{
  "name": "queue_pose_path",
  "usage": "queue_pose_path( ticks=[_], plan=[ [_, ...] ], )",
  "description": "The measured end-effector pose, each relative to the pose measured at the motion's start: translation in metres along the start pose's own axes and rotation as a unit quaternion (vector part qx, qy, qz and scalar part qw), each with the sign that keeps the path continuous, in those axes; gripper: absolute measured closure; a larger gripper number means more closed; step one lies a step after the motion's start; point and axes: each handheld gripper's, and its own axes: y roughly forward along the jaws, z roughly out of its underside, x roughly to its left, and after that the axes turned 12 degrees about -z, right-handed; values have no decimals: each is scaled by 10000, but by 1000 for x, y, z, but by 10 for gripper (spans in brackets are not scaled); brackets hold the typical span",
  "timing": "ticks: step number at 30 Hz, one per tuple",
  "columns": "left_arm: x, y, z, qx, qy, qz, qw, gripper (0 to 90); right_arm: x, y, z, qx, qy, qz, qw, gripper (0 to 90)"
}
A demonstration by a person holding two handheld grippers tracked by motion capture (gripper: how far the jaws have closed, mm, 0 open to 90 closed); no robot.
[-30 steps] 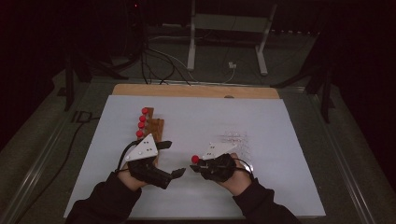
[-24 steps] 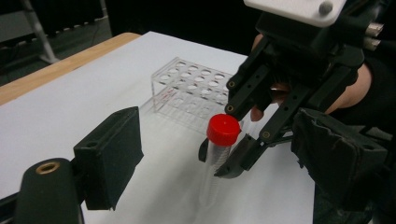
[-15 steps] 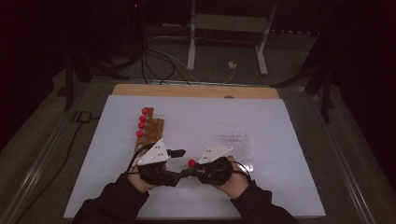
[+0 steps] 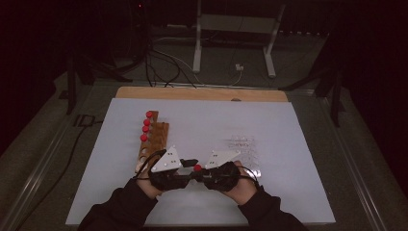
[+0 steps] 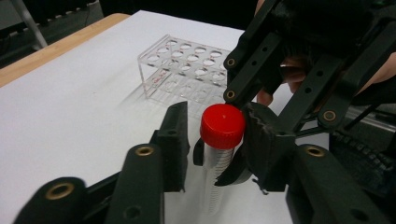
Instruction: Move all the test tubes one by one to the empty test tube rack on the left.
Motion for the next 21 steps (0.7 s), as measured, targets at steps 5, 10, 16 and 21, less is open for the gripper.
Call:
queue_pose_path(
  ticks=[5,10,16,21],
  plan=[
    [-1,0,-1,-1,67,9,10000,705,0,0,0,0,3,12,10000,755],
    [-2,-1,-2,-55,137,-75,9999,715,-1,-2,-1,-49,17,3,10000,754],
    [1,-4,-5,-134,65,-63,9999,718,-1,-5,-2,-146,0,39,9999,739],
    [8,-12,-10,-190,9,-189,9996,719,-5,-9,-2,-228,92,31,9997,590]
  ],
)
